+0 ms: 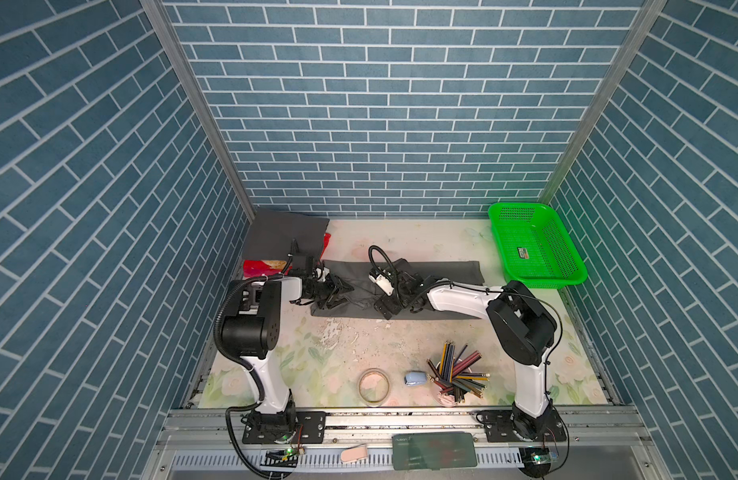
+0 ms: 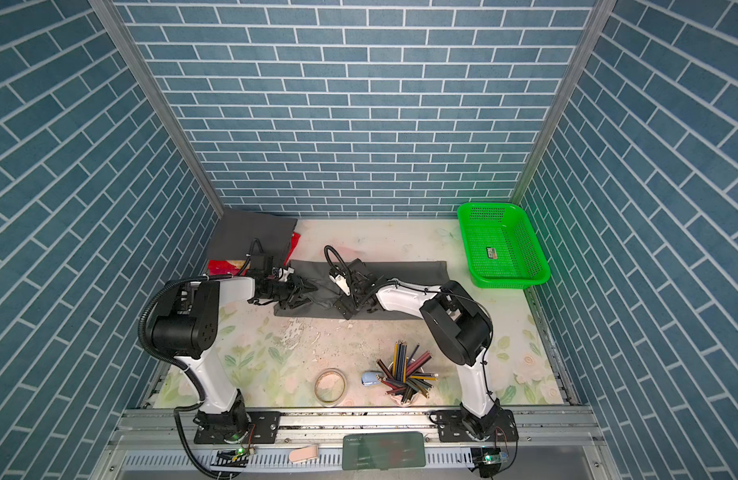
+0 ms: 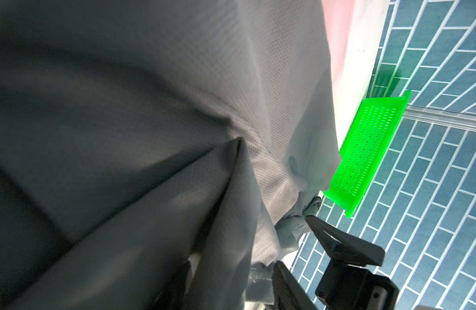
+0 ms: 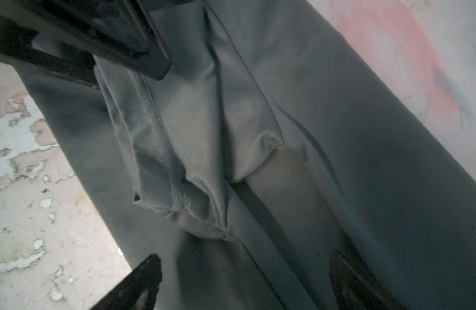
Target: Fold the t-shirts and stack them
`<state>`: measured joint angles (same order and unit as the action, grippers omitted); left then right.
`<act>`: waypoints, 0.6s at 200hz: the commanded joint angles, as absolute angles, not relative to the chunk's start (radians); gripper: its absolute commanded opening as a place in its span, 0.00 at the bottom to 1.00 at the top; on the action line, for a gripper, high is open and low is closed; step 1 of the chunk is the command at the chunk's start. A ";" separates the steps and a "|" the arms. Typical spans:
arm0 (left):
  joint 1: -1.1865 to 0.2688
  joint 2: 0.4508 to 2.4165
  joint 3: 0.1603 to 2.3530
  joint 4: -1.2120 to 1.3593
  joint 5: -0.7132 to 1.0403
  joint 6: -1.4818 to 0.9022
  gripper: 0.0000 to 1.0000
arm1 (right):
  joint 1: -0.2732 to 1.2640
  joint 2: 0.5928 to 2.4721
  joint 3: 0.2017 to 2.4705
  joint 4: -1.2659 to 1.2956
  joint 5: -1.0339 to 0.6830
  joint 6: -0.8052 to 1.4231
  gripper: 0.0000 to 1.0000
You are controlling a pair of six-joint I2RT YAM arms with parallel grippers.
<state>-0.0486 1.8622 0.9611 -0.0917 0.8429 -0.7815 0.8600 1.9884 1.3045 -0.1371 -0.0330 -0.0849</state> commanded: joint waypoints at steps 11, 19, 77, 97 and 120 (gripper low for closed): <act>-0.042 1.865 0.964 -0.044 0.856 -0.816 0.47 | 0.885 2.012 1.344 -0.115 0.033 -0.148 0.98; -0.042 1.864 0.960 -0.036 0.857 -0.822 0.46 | 0.892 2.020 1.348 -0.114 0.053 -0.154 0.98; -0.043 1.864 0.964 -0.018 0.859 -0.842 0.45 | 0.927 2.093 1.380 -0.097 0.186 -0.171 0.98; -0.043 1.868 0.969 -0.018 0.859 -0.842 0.45 | 0.930 2.100 1.381 -0.091 0.185 -0.173 0.98; -0.043 1.873 0.974 -0.013 0.857 -0.849 0.45 | 0.930 2.102 1.386 -0.081 0.196 -0.153 0.98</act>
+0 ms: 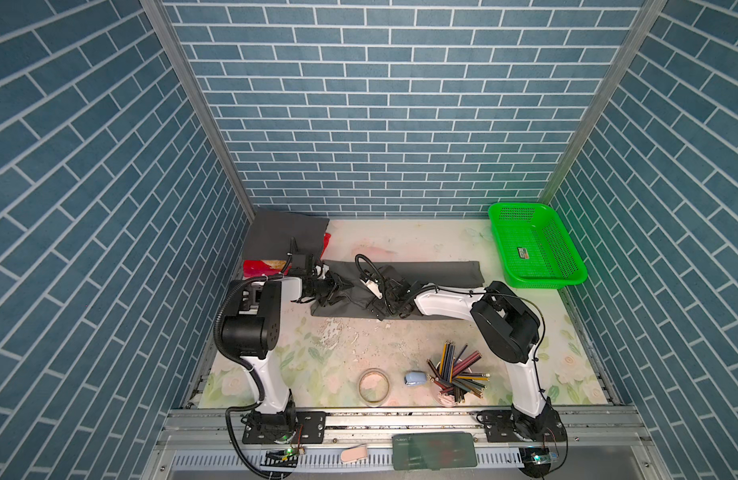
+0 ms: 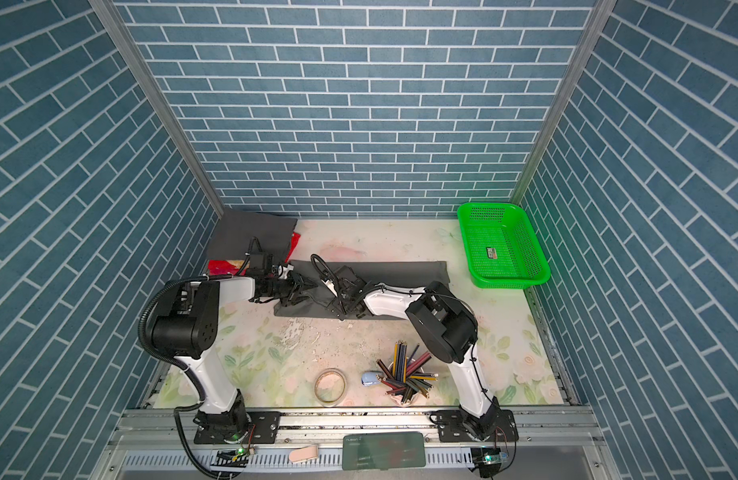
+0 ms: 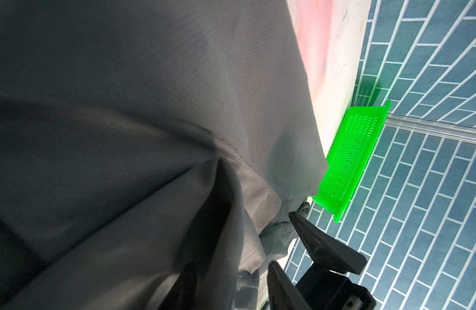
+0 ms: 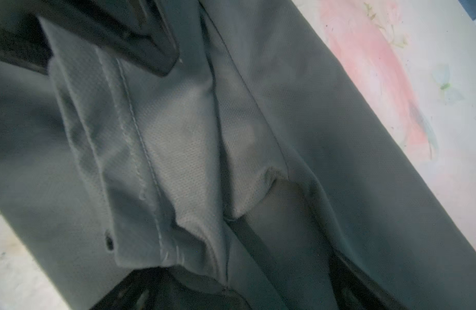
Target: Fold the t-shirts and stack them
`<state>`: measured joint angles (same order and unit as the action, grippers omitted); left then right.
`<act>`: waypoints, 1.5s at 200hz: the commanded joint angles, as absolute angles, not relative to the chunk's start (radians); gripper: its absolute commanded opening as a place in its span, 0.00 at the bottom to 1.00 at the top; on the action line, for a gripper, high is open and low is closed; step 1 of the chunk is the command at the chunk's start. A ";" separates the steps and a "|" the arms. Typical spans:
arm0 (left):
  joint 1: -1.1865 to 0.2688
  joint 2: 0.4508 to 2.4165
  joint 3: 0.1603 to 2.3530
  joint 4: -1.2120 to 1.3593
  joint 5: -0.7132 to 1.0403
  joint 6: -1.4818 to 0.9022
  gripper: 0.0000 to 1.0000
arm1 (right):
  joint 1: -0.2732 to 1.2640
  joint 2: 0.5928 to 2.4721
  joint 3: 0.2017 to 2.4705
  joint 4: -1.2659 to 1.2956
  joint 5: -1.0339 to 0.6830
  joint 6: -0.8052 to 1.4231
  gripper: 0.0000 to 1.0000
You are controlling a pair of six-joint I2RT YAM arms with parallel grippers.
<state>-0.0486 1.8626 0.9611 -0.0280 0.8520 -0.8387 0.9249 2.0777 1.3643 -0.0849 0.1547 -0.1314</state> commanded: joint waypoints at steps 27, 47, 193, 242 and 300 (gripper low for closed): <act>-0.043 1.879 0.981 -0.006 0.854 -0.856 0.45 | 0.930 2.116 1.428 -0.090 0.229 -0.118 0.98; -0.043 1.885 0.988 -0.006 0.856 -0.859 0.45 | 0.921 2.146 1.484 -0.127 0.224 -0.083 0.98; -0.026 1.960 1.072 0.022 0.841 -0.908 0.55 | 0.765 2.198 1.616 -0.204 0.010 0.190 0.98; 0.019 1.964 1.114 -0.052 0.824 -0.862 0.56 | 0.735 2.192 1.661 -0.268 0.040 0.225 0.97; 0.030 1.907 1.130 -0.188 0.776 -0.764 0.58 | 0.745 2.123 1.622 -0.264 -0.055 0.171 0.98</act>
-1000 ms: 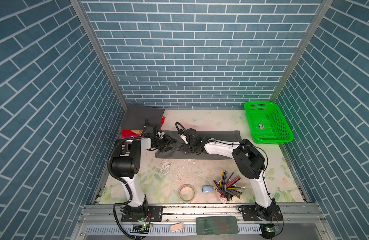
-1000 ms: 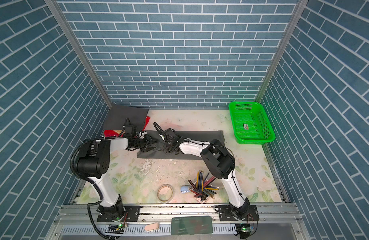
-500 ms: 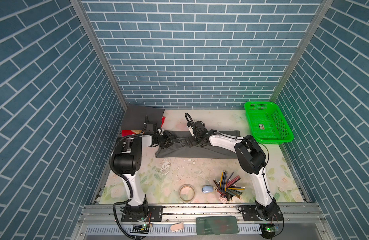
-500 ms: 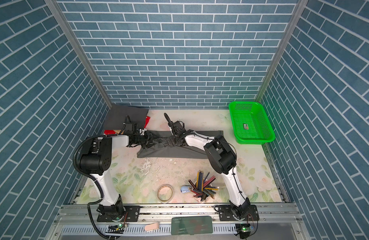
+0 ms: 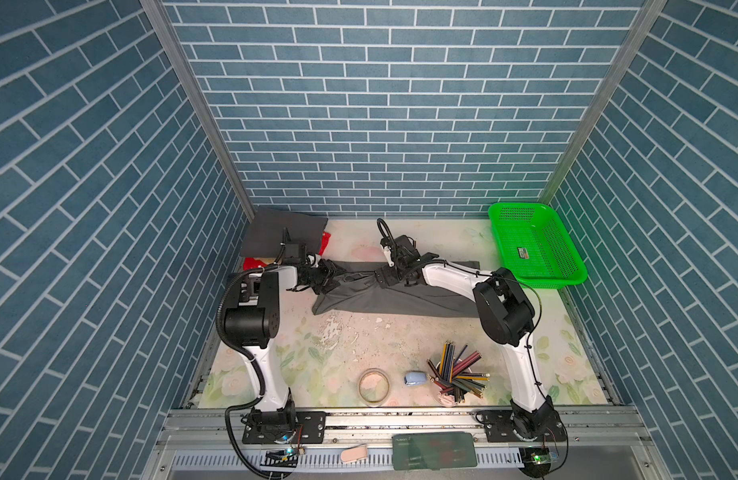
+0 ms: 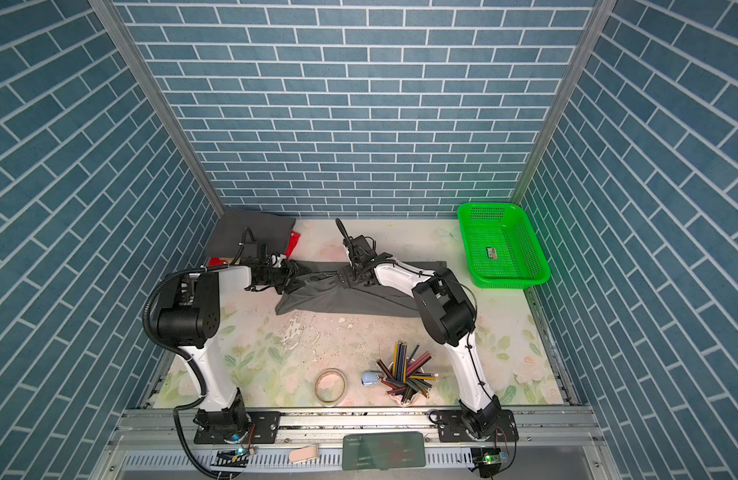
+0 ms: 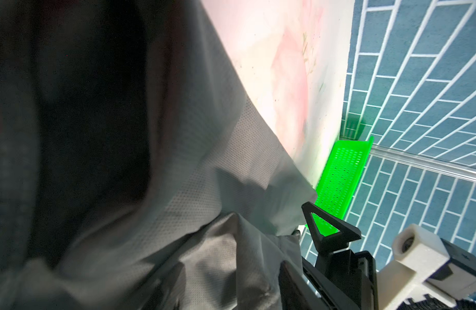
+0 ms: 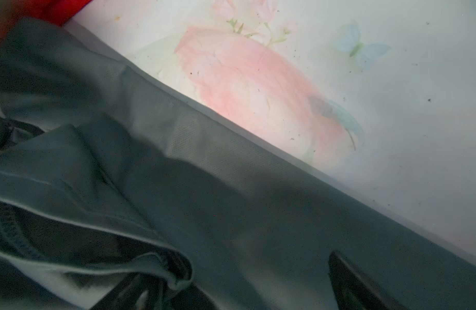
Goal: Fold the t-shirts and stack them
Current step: 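Lay the folded end onto the other half near the left gripper with the right gripper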
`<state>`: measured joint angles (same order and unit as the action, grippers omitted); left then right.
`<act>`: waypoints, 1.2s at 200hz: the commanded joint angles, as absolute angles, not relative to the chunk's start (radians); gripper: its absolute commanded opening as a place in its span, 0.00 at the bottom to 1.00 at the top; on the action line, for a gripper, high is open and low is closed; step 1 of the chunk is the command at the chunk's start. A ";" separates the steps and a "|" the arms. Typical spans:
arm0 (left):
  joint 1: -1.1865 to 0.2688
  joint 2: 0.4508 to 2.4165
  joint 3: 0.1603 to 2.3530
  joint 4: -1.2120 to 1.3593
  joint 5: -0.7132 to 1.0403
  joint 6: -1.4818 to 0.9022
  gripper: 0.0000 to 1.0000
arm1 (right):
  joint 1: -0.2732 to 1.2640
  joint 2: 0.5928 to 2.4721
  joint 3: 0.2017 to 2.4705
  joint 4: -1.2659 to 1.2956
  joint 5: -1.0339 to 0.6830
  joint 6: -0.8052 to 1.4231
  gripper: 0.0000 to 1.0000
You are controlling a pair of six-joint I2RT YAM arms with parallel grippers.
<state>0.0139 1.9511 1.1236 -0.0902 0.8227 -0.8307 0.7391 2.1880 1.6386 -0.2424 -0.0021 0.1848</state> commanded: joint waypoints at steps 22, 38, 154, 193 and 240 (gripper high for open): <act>0.033 1.851 1.093 -0.229 0.751 -0.726 0.59 | 0.764 2.099 1.601 -0.258 -0.059 0.146 0.98; 0.033 1.804 1.078 -0.271 0.725 -0.696 0.59 | 0.767 2.092 1.598 -0.262 -0.065 0.147 0.98; 0.037 1.750 0.823 -0.064 0.825 -0.795 0.62 | 0.902 2.136 1.598 -0.222 0.127 0.022 0.98; 0.069 1.770 0.797 -0.087 0.819 -0.752 0.62 | 0.938 2.202 1.645 -0.232 0.256 -0.033 0.98; 0.131 1.770 0.773 -0.146 0.808 -0.675 0.62 | 0.953 2.305 1.760 -0.275 0.302 -0.049 0.98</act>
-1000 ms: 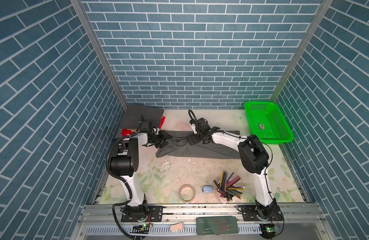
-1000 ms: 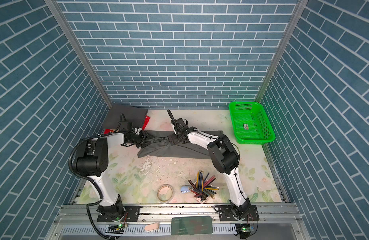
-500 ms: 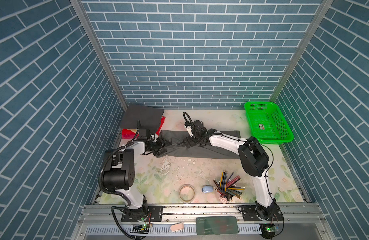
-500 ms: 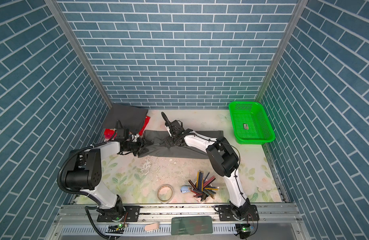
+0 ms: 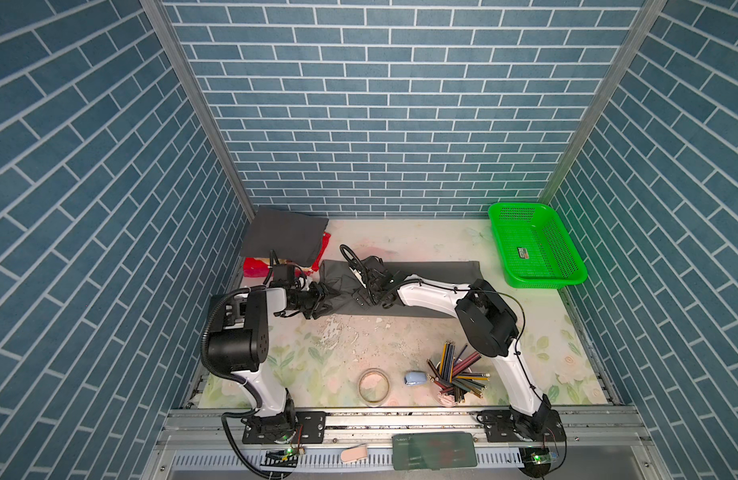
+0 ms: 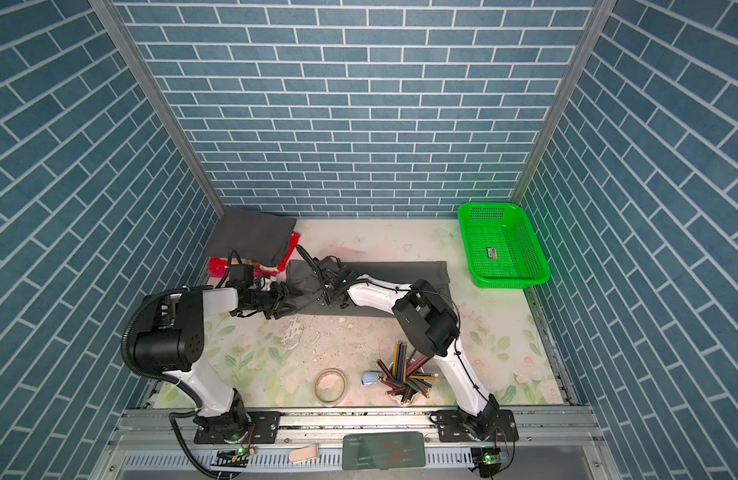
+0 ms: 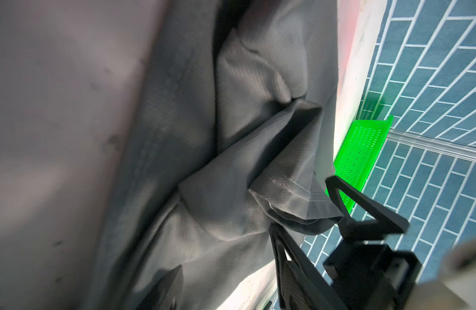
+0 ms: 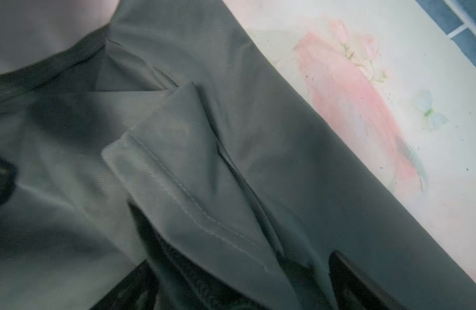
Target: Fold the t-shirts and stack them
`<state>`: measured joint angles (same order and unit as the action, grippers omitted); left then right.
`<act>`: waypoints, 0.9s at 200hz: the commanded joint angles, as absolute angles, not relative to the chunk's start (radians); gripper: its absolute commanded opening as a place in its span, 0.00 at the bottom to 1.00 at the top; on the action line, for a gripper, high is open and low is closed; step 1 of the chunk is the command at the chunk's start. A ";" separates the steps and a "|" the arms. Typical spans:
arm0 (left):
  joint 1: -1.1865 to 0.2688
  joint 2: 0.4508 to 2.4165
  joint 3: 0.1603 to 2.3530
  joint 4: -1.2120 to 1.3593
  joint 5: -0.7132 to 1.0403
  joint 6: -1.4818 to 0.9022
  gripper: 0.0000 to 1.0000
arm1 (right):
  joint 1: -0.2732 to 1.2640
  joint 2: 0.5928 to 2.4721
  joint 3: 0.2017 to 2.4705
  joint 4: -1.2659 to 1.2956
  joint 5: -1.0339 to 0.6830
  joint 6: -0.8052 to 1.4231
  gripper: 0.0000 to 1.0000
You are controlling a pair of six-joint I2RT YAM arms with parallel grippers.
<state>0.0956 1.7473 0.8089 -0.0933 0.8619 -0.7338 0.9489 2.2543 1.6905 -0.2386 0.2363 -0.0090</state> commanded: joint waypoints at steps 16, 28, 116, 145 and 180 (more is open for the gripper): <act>0.137 1.774 0.765 -0.145 0.806 -0.668 0.62 | 0.952 2.341 1.821 -0.302 0.326 -0.037 0.98; 0.137 1.782 0.758 -0.141 0.807 -0.666 0.62 | 0.951 2.365 1.867 -0.326 0.332 -0.024 0.98; 0.167 1.815 0.746 -0.169 0.794 -0.608 0.62 | 0.806 2.362 1.939 -0.404 0.164 0.205 0.97; 0.173 1.813 0.742 -0.171 0.789 -0.601 0.62 | 0.755 2.366 1.966 -0.451 0.131 0.249 0.97; 0.173 1.816 0.747 -0.174 0.789 -0.598 0.62 | 0.741 2.313 1.939 -0.433 0.070 0.252 0.98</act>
<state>0.1513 1.7638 0.7864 -0.0845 0.9413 -0.6273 0.7227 2.3711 1.9339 -0.4084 0.1329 0.2062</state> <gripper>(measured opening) 0.621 0.975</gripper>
